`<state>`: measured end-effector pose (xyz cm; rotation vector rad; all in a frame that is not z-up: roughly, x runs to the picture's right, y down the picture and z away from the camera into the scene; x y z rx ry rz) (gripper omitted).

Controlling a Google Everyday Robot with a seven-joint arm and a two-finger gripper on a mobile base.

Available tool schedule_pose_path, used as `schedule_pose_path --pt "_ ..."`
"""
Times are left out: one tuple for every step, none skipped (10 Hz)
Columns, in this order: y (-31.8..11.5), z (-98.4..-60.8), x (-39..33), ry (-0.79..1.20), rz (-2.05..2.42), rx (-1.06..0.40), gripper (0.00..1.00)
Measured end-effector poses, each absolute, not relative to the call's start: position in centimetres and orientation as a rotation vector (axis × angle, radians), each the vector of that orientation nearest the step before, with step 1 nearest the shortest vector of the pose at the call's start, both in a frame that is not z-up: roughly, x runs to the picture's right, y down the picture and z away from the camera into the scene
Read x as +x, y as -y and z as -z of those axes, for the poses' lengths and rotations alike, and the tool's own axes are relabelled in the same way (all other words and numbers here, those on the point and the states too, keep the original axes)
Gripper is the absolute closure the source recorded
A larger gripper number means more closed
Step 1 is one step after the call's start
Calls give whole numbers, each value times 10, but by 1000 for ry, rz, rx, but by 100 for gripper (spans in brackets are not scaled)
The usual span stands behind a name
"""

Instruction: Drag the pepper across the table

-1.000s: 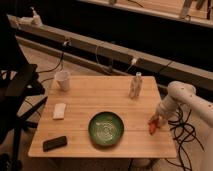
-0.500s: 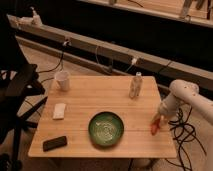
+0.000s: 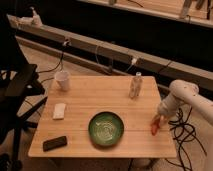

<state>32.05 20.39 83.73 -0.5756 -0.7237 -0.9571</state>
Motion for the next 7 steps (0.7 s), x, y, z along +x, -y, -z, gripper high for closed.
schedule_pose_path --pt "-203 -837 320 724 958 -576 100" --pt "-203 -837 320 725 958 -576 100" --pt "-204 -836 318 731 965 -573 100" --pt "-205 -829 309 762 986 -548 100" --pt "-205 -814 300 797 1013 -511 100" --pt "-203 -799 288 820 1032 -486 100" --pt "-198 -790 274 830 1038 -474 100"
